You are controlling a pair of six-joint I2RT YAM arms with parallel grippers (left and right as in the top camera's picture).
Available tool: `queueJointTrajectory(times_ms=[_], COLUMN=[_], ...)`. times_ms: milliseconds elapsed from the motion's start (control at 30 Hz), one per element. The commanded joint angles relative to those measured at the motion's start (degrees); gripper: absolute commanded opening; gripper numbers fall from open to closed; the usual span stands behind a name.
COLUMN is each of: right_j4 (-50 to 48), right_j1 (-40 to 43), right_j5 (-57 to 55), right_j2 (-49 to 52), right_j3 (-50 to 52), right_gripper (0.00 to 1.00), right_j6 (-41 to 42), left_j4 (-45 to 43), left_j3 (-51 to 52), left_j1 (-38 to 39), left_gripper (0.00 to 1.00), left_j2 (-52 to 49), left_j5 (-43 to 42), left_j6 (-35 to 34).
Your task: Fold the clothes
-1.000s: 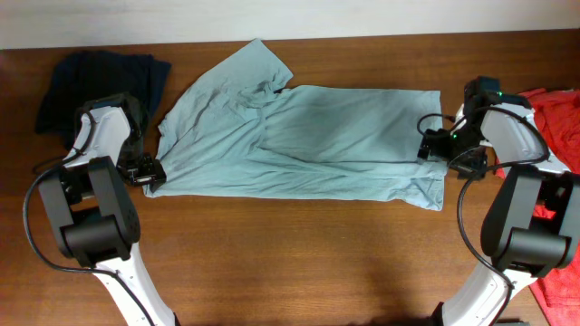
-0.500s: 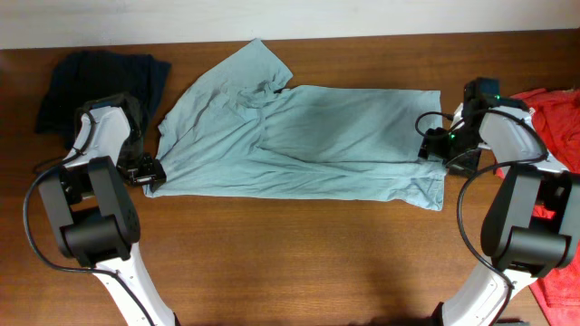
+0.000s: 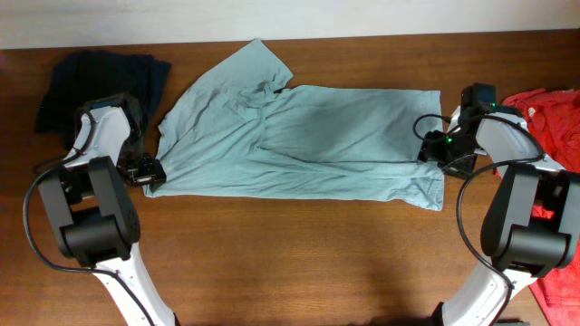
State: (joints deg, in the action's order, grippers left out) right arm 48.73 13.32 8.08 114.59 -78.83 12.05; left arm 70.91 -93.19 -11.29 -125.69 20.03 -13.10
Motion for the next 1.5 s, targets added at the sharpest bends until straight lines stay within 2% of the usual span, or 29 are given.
queueJointTrajectory(times_ms=[0,233,367,500,667,833,1000,1067,1200,1467], right_j4=[-1.38,-6.93,-6.25,-6.54,-4.98,10.95,25.42,27.30,26.69,18.34], right_j1=[0.24,0.26,0.26,0.26,0.26,0.09,-3.39,-5.92,-11.96,-24.35], right_j5=[0.79,7.10,8.24,8.20,8.72,15.34,21.09,21.11,20.48,17.66], right_j2=[0.00,0.00,0.00,0.00,-0.02,-0.04,-0.13,-0.11,0.04,0.22], right_j3=[0.28,-0.72,-4.66,-9.22,-14.45,-21.29,-24.15,-23.78,-22.67,-20.06], right_gripper=[0.70,0.67,0.66,0.67,0.68,0.68,0.77,0.79,0.85,0.87], right_j6=[0.85,6.01,10.88,10.47,-1.79,-24.39,-46.90,-52.46,-57.33,-55.84], left_j4=[-0.17,-0.17,-0.17,-0.17,-0.17,-0.17,-0.17,-0.17,-0.17,-0.17], left_j3=[0.68,0.68,0.68,0.68,0.68,0.68,0.68,0.68,0.68,0.68], left_j1=[-0.22,-0.22,-0.24,-0.24,-0.24,-0.22,-0.24,-0.22,-0.24,-0.24], left_gripper=[0.99,0.99,0.99,0.99,0.99,0.99,0.99,0.99,0.99,0.99], left_j2=[-1.05,-1.05,-1.05,-1.05,-1.05,-1.05,-1.05,-1.05,-1.05,-1.05], left_j5=[1.20,1.20,1.20,1.20,1.20,1.22,1.20,1.20,1.20,1.20], left_j6=[-0.17,-0.17,-0.17,-0.17,-0.17,-0.17,-0.17,-0.17,-0.17,-0.17])
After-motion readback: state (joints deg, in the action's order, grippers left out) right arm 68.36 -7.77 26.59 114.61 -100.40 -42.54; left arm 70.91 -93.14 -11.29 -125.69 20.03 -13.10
